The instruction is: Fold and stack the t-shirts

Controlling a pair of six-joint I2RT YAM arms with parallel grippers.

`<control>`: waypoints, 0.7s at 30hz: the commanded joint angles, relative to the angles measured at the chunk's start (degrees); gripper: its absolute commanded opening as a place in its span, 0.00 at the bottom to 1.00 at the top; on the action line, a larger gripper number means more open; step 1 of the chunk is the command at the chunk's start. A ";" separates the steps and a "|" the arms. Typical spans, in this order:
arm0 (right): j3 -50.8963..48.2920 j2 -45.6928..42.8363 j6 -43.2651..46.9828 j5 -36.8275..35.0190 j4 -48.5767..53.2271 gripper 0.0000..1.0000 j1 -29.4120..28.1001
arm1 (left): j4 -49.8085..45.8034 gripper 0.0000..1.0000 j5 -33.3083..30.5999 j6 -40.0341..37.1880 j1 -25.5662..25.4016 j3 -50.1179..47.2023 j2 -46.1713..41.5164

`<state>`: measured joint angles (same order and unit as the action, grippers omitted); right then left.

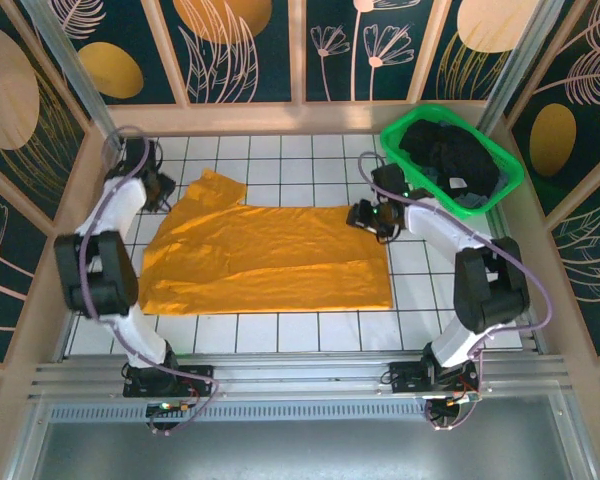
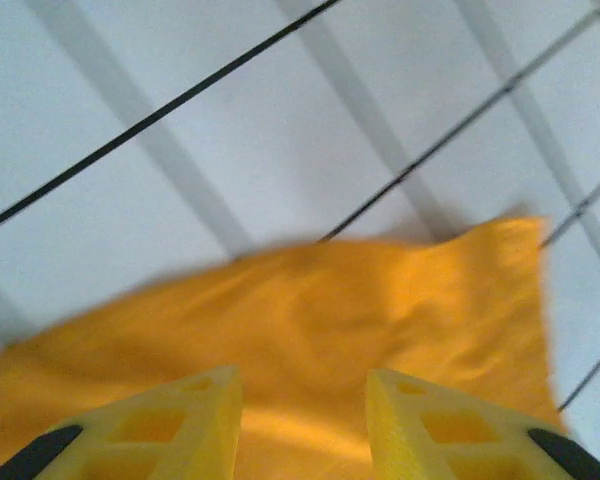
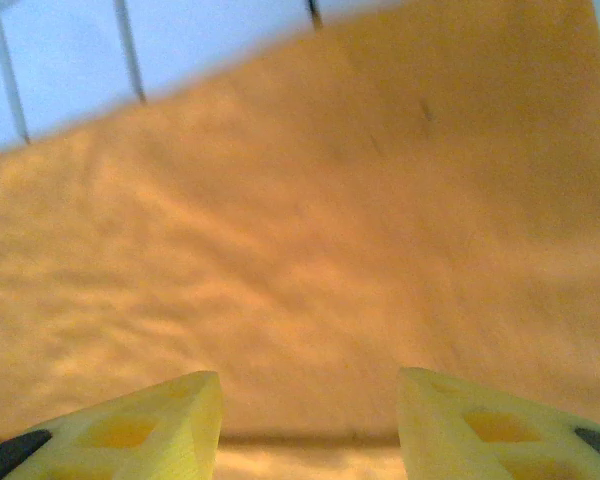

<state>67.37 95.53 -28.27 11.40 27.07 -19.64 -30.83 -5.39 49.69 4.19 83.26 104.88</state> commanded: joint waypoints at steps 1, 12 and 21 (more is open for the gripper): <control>6.48 6.67 2.38 -0.43 -3.75 0.49 0.65 | -1.85 0.38 1.36 -9.80 -2.70 11.74 11.05; 16.57 12.08 3.05 0.80 -1.37 0.48 0.82 | -0.43 0.39 -2.06 -16.36 -5.32 36.43 33.66; 13.95 10.37 3.31 1.48 -0.88 0.48 1.20 | 2.75 0.48 -4.71 -18.94 -7.64 37.49 38.30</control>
<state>82.26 107.98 -25.78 12.03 24.43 -19.05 -29.12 -8.36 32.64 -2.09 119.07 141.67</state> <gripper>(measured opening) 0.482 0.474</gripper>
